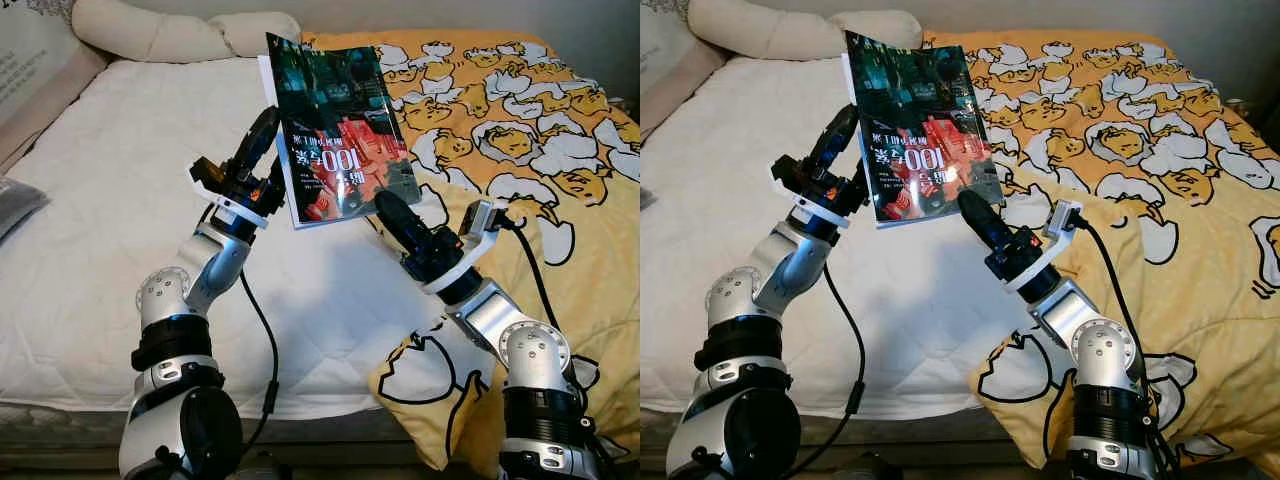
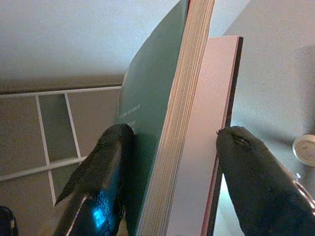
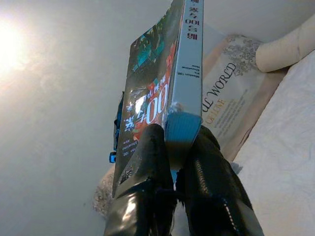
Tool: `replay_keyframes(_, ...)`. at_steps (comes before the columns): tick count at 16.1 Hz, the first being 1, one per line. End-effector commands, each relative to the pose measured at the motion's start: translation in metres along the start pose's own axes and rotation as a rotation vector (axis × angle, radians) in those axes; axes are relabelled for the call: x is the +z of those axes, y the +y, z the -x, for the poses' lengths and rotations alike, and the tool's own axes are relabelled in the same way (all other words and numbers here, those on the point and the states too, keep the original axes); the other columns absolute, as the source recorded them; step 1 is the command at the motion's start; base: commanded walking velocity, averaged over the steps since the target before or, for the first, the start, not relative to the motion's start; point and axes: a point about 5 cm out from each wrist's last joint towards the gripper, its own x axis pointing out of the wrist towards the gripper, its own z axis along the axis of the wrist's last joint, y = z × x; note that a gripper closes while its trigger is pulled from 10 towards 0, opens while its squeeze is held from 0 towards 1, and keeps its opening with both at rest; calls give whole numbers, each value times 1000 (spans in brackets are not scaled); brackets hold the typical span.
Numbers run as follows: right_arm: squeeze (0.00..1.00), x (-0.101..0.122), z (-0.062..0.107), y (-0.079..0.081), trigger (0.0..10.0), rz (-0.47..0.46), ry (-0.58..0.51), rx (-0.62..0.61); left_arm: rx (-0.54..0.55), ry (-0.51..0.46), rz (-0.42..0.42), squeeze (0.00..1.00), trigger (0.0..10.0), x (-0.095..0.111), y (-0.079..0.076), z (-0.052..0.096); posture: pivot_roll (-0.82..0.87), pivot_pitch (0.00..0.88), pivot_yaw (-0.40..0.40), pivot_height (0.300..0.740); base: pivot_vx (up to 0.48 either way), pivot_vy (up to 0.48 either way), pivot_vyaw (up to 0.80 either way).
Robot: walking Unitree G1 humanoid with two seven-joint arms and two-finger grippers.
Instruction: Clean up the room
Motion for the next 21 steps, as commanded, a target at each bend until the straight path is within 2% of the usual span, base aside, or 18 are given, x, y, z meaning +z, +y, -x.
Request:
replay_keyframes(1, 0, 3, -5, 3, 0, 20, 4, 15, -20, 8, -26, 0, 10000, 0, -6, -4, 75, 0, 66, 740, 0, 0, 0)
replay_keyframes(7, 0, 9, -4, -2, 0, -7, -52, -30, -43, -11, -42, 0, 10000, -1, -11, -4, 75, 0, 64, 740, 0, 0, 0)
replay_keyframes(10, 0, 9, -6, -3, 0, -52, -87, -38, -36, -1, -60, 0, 10000, -3, -10, -3, 74, 0, 60, 740, 0, 0, 0)
replay_keyframes(14, 0, -1, -10, 2, 0, -12, -6, -23, 110, 83, -199, 0, 10000, -10, 5, -2, 72, 0, 62, 740, 0, 0, 0)
replay_keyframes(15, 0, 0, -11, 4, 0, -6, -6, -14, 171, 113, -265, 0, 10000, -13, 12, -2, 70, 0, 62, 740, 0, 0, 0)
replay_keyframes(16, 0, 2, -12, 6, 0, 10, 1, -6, 232, 131, -295, 0, 10000, -14, 20, 0, 66, 0, 65, 740, 0, 0, 0)
replay_keyframes(19, 0, 4, -12, 9, 0, 47, 28, 0, 278, 137, -355, 0, 10000, -14, 26, 2, 63, 0, 63, 740, 0, 0, 0)
replay_keyframes(21, 0, 5, -11, 9, 0, 53, 30, 0, 299, 98, -397, 0, 10000, -8, 28, 4, 62, 0, 62, 740, 0, 0, 0)
